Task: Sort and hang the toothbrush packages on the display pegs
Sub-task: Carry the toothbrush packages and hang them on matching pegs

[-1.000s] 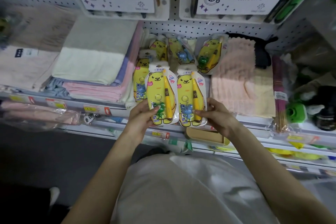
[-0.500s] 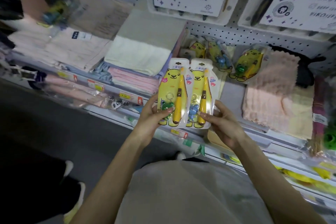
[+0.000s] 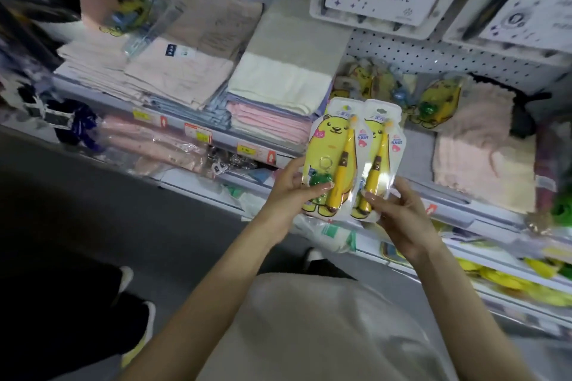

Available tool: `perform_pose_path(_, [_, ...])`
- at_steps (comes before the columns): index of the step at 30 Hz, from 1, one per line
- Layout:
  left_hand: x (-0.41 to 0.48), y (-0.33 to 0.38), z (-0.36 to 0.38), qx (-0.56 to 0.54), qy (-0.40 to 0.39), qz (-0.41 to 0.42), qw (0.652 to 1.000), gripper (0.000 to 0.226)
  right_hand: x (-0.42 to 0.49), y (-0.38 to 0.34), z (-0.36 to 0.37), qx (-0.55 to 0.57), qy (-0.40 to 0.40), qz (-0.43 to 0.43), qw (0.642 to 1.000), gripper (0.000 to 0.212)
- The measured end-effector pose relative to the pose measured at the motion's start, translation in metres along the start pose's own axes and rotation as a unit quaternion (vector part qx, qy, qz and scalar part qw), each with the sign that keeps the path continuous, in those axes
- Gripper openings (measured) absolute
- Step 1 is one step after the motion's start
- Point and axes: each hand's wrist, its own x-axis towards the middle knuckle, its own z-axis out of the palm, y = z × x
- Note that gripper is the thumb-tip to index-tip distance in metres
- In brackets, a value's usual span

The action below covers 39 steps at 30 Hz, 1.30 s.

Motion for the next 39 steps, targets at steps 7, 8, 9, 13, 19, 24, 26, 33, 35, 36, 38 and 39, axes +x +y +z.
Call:
perform_pose_path(7, [-0.03, 0.006, -0.041, -0.037, 0.009, 0.02, 0.999, 0.064, -0.031, 0.006, 0.034, 0.005, -0.007, -0.018, 1.0, 0.043])
perform_pose_path(8, [-0.036, 0.008, -0.049, -0.039, 0.02, 0.027, 0.999, 0.064, -0.035, 0.007, 0.041, 0.0, -0.014, -0.019, 1.0, 0.041])
perform_pose_path(9, [-0.042, 0.009, -0.056, -0.039, 0.035, 0.034, 0.998, 0.062, -0.039, 0.008, 0.047, -0.001, -0.021, -0.019, 1.0, 0.039])
perform_pose_path(13, [-0.066, 0.013, -0.089, -0.058, 0.08, 0.058, 0.993, 0.06, -0.045, 0.013, 0.076, -0.001, -0.047, -0.016, 0.999, 0.04])
perform_pose_path(19, [-0.089, 0.026, -0.128, -0.083, 0.145, 0.087, 0.982, 0.062, -0.041, 0.01, 0.129, -0.041, -0.107, -0.009, 0.993, 0.054])
perform_pose_path(24, [-0.085, 0.048, -0.158, -0.083, 0.192, 0.133, 0.969, 0.051, -0.021, 0.004, 0.172, -0.022, -0.139, -0.007, 0.99, 0.049])
perform_pose_path(26, [-0.079, 0.056, -0.169, -0.07, 0.188, 0.157, 0.967, 0.054, -0.01, -0.001, 0.191, -0.027, -0.142, -0.012, 0.989, 0.053])
perform_pose_path(33, [-0.051, 0.109, -0.211, -0.084, 0.163, 0.227, 0.956, 0.065, 0.035, -0.03, 0.258, 0.025, -0.177, -0.018, 0.984, 0.039])
perform_pose_path(35, [-0.042, 0.128, -0.227, -0.078, 0.158, 0.237, 0.955, 0.071, 0.045, -0.045, 0.285, 0.02, -0.193, -0.032, 0.98, 0.042])
perform_pose_path(36, [-0.038, 0.138, -0.234, -0.076, 0.156, 0.245, 0.954, 0.074, 0.05, -0.051, 0.297, 0.015, -0.204, -0.041, 0.978, 0.043])
perform_pose_path(38, [-0.03, 0.156, -0.248, -0.074, 0.154, 0.264, 0.949, 0.074, 0.059, -0.063, 0.321, 0.01, -0.229, -0.054, 0.972, 0.042])
perform_pose_path(39, [-0.027, 0.165, -0.255, -0.078, 0.154, 0.272, 0.947, 0.073, 0.063, -0.067, 0.332, 0.012, -0.239, -0.054, 0.969, 0.044])
